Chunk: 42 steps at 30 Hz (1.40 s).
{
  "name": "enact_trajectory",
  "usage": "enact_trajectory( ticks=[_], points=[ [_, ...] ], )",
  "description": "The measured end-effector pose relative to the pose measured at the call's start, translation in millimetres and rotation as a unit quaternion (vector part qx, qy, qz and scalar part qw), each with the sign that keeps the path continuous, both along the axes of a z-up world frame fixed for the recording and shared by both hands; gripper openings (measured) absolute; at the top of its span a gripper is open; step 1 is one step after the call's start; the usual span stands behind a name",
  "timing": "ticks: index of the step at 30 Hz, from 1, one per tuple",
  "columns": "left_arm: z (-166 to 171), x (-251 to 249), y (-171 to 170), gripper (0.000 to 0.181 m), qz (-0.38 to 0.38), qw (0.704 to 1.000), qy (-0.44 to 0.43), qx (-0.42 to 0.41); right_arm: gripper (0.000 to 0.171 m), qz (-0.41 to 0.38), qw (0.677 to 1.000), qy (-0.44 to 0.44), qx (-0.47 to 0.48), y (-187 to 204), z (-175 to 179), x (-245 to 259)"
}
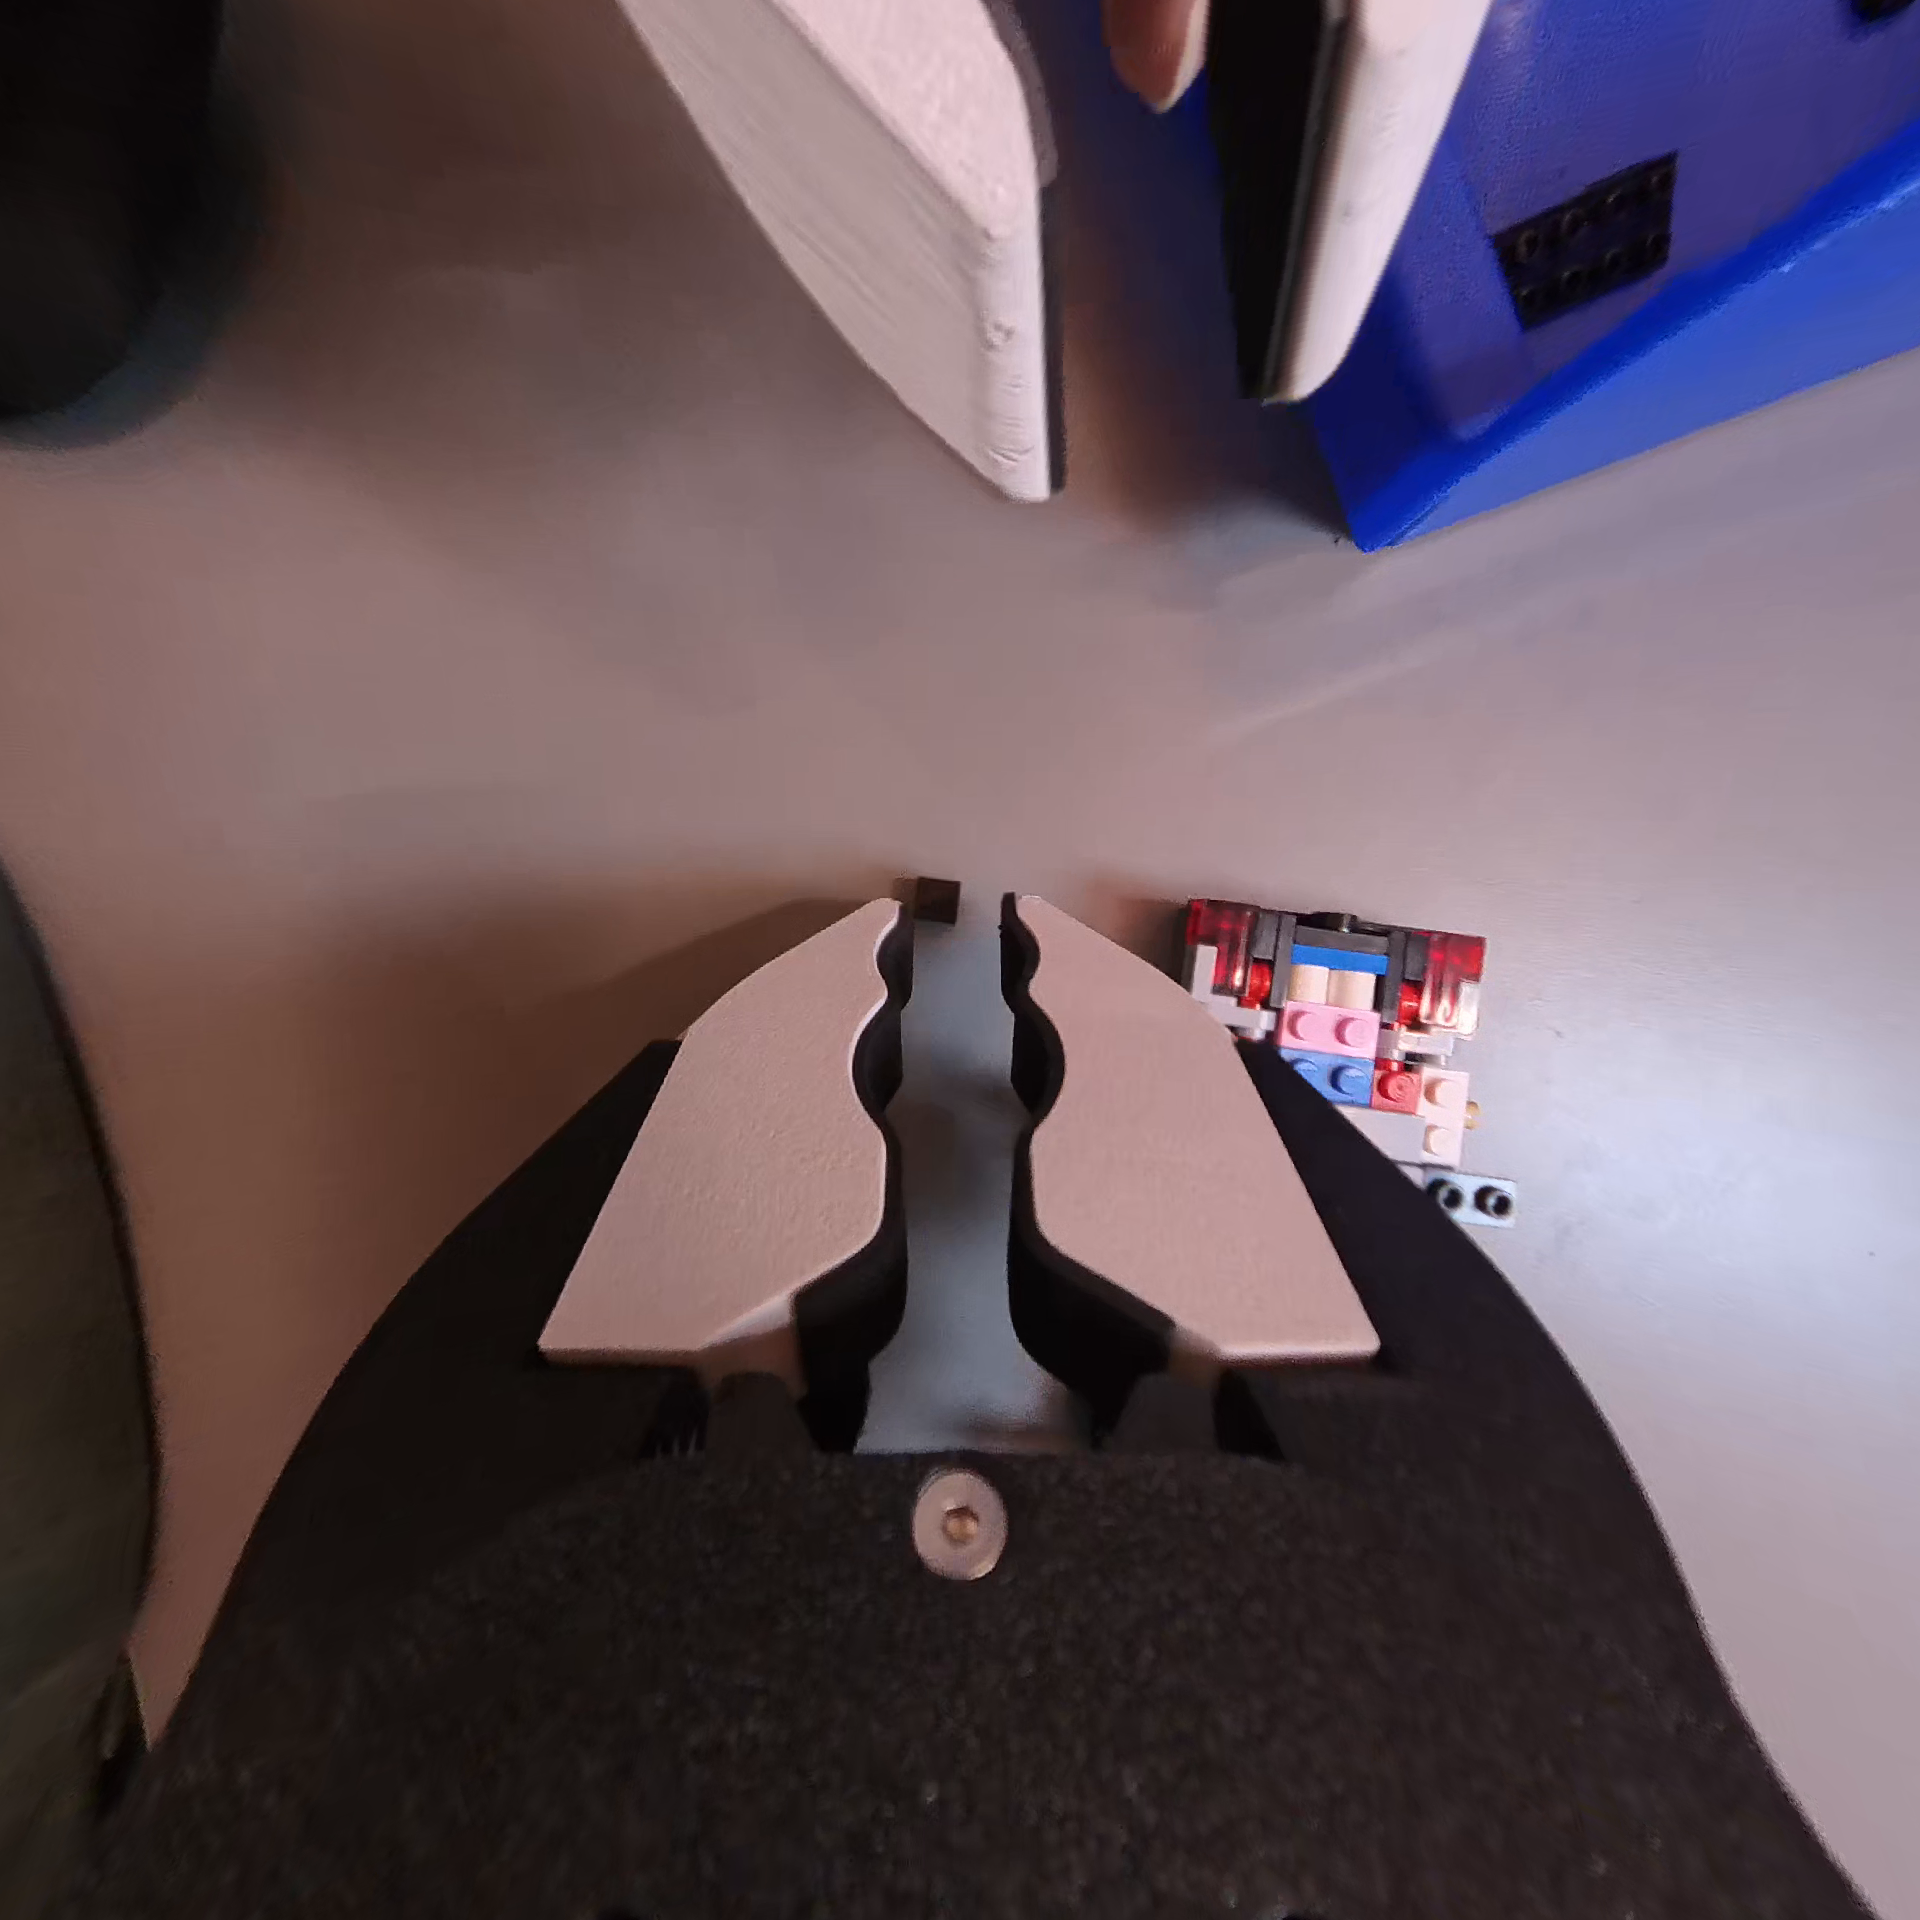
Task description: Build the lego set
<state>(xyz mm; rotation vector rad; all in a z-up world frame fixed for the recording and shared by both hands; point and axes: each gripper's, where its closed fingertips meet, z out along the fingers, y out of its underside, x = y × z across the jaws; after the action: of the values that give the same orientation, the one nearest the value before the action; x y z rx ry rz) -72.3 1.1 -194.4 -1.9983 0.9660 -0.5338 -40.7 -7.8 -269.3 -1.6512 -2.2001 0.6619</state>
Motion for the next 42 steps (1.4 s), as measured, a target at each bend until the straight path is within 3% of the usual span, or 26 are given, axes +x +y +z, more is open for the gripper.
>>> enact_trajectory(
  ticks=[6, 10, 15, 21, 25, 29, 37, 42],
  points=[
    [-13.4, 0.6, -6.4, 0.001, -0.030, 0.999, 0.031, -0.010, 0.008, 0.008, 1.000, 0.000, 0.013, -4.0, -5.5, -2.4],
    [-18.7, 4.6, -7.9, 0.001, -0.041, 0.999, 0.023, -0.024, 0.008, 0.024, 0.999, 0.025, 0.013, -2.7, 1.9, -2.6],
    [0.2, 20.9, -3.4, 0.026, -0.050, 0.997, -0.048, 0.013, 0.008, 0.052, 0.976, 0.201, -0.069, 7.9, 67.7, -4.1],
    [33.0, 41.7, 0.3, 0.020, -0.052, 0.989, -0.124, 0.061, 0.008, 0.089, 0.920, 0.359, -0.127, 8.9, 125.4, 5.8],
    [48.7, 49.3, -3.4, 0.017, -0.061, 0.980, -0.177, 0.062, 0.008, 0.106, 0.915, 0.373, -0.111, 3.7, 128.0, 7.9],
    [49.7, 51.0, -4.1, 0.014, -0.061, 0.981, -0.170, 0.072, 0.008, 0.109, 0.910, 0.383, -0.118, 2.1, 131.6, 9.6],
    [40.9, 53.8, -4.6, 0.008, -0.059, 0.988, -0.118, 0.080, 0.008, 0.112, 0.920, 0.350, -0.140, -0.2, 125.2, 12.7],
    [39.8, 46.8, 19.2, 0.008, 0.036, 0.985, -0.002, 0.166, 0.008, 0.043, 0.930, 0.322, -0.172, 20.9, 126.7, 9.3]
  ],
)
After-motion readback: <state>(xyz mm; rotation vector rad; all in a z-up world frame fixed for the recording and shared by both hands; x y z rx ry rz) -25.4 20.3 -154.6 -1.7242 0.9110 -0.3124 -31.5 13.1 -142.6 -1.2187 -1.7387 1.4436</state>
